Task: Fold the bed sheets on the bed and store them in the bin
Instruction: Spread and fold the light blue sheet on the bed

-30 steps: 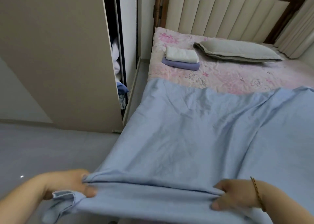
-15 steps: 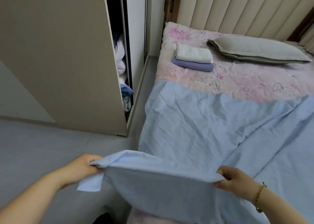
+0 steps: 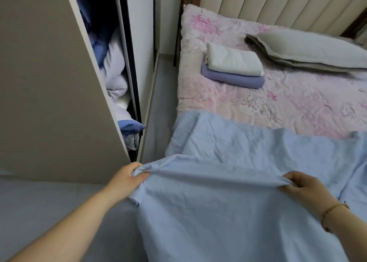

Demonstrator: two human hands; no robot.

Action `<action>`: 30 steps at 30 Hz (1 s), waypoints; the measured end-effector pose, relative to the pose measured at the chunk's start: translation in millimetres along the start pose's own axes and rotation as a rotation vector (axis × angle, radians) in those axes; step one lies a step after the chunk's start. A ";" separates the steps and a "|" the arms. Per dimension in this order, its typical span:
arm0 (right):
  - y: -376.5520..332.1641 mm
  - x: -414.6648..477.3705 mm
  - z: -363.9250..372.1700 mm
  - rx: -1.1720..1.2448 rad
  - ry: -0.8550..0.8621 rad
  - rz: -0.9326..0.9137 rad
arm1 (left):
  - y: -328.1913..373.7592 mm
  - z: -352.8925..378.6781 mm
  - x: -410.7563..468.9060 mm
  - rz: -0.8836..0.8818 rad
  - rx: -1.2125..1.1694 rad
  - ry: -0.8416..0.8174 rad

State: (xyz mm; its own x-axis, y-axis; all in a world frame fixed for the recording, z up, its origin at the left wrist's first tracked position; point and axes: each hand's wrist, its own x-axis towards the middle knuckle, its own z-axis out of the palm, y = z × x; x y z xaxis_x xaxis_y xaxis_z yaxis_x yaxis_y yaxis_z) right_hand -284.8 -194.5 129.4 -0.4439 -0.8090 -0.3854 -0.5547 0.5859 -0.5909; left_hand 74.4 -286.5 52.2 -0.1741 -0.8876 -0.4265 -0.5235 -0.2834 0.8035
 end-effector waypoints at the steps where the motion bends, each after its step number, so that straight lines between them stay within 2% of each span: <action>1: -9.3 14.3 2.9 -0.025 0.001 -0.007 | 2.2 0.4 16.4 -0.003 -0.001 0.004; 5: -24.4 70.6 17.0 -0.108 -0.020 0.036 | 8.6 9.1 79.3 -0.011 0.128 -0.049; 9: -37.5 120.2 23.1 -0.140 0.056 0.054 | 21.6 11.5 133.2 0.022 0.283 -0.011; 12: -51.0 167.3 23.7 -0.251 0.075 0.021 | 42.2 11.8 177.9 0.039 0.344 0.019; 16: -73.9 220.3 20.0 -0.420 0.152 -0.024 | 64.6 -0.9 231.9 0.112 0.467 0.180; 19: -78.4 247.2 34.2 -0.607 0.233 -0.048 | 57.3 -2.6 258.0 0.041 0.598 0.240; 21: -70.7 247.6 54.3 -0.757 0.167 -0.057 | 42.0 10.7 254.9 -0.036 0.684 0.240; 23: -54.4 237.1 79.9 -0.876 0.030 -0.051 | 25.7 37.1 238.3 -0.022 0.688 0.224; 25: -36.8 224.1 101.4 -0.946 -0.073 -0.064 | 11.4 70.1 214.0 0.029 0.658 0.134; 30: 10.4 175.4 131.1 -0.888 -0.214 -0.042 | -25.4 155.3 147.1 0.128 0.741 -0.078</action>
State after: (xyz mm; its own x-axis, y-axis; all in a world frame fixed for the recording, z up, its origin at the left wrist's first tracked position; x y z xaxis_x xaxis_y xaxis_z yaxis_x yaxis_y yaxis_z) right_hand -276.1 -336.6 -37.3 -0.3202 -0.7704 -0.5513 -0.9443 0.3060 0.1209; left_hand -67.4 -353.5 -95.5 -0.3151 -0.8612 -0.3988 -0.9143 0.1626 0.3711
